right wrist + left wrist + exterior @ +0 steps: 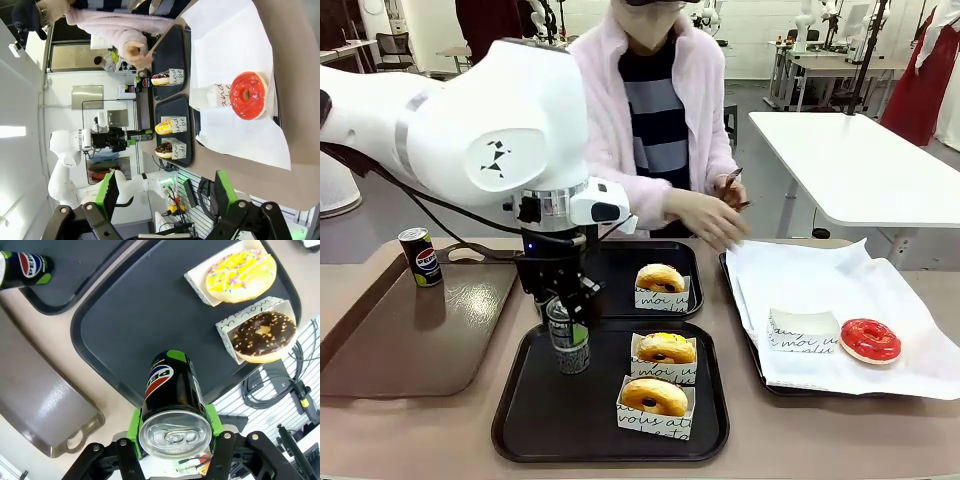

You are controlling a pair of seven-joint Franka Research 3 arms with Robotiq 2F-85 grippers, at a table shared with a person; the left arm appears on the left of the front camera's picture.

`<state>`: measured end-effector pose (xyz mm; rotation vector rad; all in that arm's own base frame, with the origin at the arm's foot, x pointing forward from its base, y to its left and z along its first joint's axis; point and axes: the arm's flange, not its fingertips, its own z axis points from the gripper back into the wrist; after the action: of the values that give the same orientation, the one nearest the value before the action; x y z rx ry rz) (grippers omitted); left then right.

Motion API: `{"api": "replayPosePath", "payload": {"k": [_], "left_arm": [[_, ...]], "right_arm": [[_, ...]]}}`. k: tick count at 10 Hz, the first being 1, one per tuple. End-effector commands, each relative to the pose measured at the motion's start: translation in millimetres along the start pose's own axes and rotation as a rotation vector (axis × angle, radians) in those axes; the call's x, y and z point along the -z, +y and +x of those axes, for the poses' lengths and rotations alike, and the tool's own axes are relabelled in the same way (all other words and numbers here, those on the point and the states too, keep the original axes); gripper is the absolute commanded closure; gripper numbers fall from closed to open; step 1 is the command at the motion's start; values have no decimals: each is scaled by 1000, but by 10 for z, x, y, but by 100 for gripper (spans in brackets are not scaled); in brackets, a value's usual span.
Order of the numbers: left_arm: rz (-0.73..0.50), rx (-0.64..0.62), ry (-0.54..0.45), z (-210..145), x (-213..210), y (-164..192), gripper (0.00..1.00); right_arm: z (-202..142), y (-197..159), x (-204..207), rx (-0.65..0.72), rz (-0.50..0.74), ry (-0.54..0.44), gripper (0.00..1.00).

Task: Set up donuts and drinks on trays.
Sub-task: Pick up one Pepsi coke from the Handle tray and place it on the Flat Tray without a Pepsi coke.

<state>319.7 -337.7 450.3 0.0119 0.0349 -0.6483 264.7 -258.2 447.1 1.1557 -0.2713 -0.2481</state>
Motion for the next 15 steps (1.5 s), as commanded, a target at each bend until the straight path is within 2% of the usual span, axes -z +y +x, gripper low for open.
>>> {"api": "replayPosePath", "payload": {"k": [1,11,12,13,15], "left_arm": [[20,11,16,14,124,36,42],[45,27,4,25,564,38,42],[50,36,8,24,588,31,38],[49,43,3,21,582,27,0],[46,43,-12,2,534,36,0]], "right_arm": [[12,12,-8,4,19,-10,0],[12,12,-8,4,19,-10,0],[12,12,-8,4,19,-10,0],[12,12,-8,4,19,-10,0],[12,12,-8,4,19,-10,0]]}}
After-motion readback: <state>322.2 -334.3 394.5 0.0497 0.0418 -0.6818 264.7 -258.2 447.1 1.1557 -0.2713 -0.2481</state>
